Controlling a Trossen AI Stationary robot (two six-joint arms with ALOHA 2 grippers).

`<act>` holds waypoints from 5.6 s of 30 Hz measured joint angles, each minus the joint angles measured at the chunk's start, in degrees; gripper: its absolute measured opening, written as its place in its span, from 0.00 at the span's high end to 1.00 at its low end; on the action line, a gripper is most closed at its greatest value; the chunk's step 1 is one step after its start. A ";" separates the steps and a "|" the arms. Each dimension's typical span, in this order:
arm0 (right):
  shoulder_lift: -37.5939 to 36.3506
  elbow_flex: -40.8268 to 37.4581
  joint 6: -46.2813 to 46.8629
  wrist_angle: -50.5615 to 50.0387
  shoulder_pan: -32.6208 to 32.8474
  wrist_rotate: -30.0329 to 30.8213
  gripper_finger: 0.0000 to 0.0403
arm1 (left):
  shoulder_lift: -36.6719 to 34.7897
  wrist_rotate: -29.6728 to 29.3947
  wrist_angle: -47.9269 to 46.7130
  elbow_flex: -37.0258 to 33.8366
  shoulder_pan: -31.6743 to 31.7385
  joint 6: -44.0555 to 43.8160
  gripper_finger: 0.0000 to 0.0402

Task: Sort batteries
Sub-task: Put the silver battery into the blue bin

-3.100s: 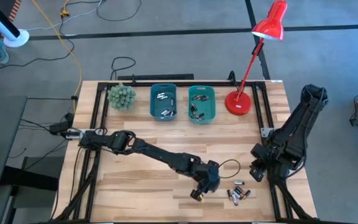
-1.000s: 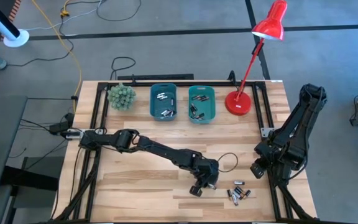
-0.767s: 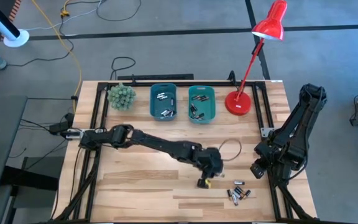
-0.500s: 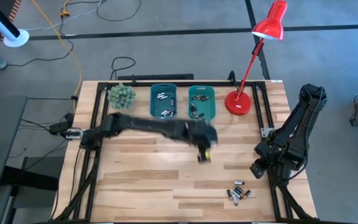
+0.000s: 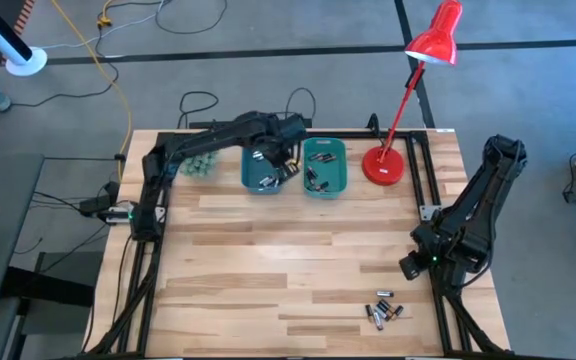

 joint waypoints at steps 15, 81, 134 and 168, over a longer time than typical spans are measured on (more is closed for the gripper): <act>0.02 -0.02 1.79 -0.77 -9.83 0.00 0.72 | 0.30 9.23 18.04 -25.01 8.46 4.99 0.89; 9.62 7.17 -38.50 12.34 -10.90 -2.38 0.72 | 0.29 -1.17 38.13 -9.02 -33.91 -13.16 0.71; 29.79 7.15 -65.81 21.55 -5.56 -12.39 0.48 | 0.31 -13.79 43.96 -27.46 -50.33 -54.36 0.71; 30.91 6.86 -71.12 18.32 -15.49 -13.61 0.93 | 0.31 -8.24 36.24 -27.40 -51.82 -52.07 0.73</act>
